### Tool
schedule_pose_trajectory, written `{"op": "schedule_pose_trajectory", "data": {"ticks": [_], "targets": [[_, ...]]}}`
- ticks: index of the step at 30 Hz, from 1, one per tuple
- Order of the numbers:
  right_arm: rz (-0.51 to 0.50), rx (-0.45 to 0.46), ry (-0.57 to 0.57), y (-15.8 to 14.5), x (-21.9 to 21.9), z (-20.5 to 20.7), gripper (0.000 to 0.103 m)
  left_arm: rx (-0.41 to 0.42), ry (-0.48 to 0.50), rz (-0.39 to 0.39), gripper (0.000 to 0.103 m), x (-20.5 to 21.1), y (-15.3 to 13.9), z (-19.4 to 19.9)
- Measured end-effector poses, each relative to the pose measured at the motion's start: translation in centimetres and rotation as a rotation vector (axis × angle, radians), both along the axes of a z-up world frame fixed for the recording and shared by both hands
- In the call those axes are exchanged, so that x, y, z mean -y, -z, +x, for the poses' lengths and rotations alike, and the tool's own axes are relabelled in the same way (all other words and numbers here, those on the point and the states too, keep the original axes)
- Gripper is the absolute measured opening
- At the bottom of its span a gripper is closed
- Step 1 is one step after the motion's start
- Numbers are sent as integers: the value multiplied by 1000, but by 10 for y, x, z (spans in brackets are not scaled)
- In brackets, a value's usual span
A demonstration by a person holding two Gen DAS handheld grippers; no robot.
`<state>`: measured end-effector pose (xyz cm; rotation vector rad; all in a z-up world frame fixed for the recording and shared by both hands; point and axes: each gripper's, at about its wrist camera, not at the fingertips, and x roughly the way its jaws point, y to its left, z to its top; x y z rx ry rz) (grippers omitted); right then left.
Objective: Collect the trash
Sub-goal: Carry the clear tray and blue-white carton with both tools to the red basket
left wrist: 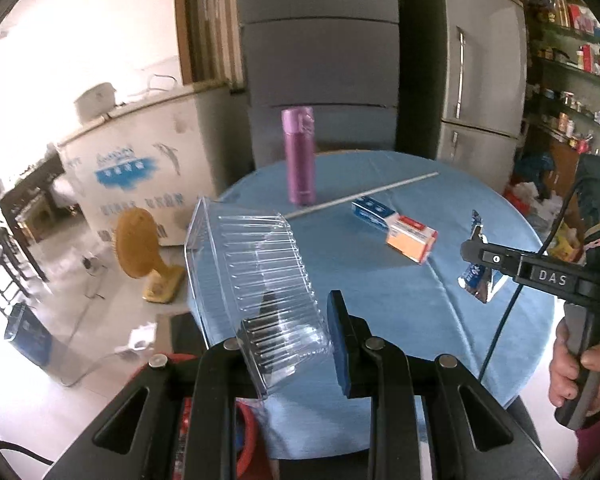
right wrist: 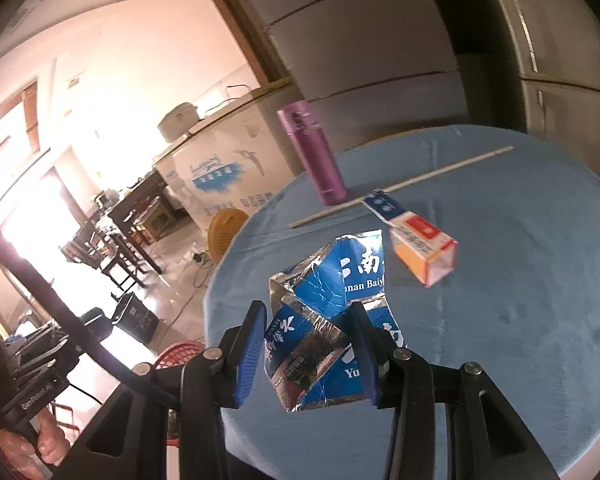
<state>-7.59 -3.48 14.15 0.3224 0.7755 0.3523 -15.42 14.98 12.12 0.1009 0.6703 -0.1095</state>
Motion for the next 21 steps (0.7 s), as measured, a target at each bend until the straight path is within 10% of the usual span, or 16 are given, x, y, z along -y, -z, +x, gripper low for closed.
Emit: {"op": "schedule_pose_trajectory", "data": {"ticks": [21], "targets": [[-2,39,-152,-15,-73,-11,45,79,-187,120,26,-50,2,-22]]}}
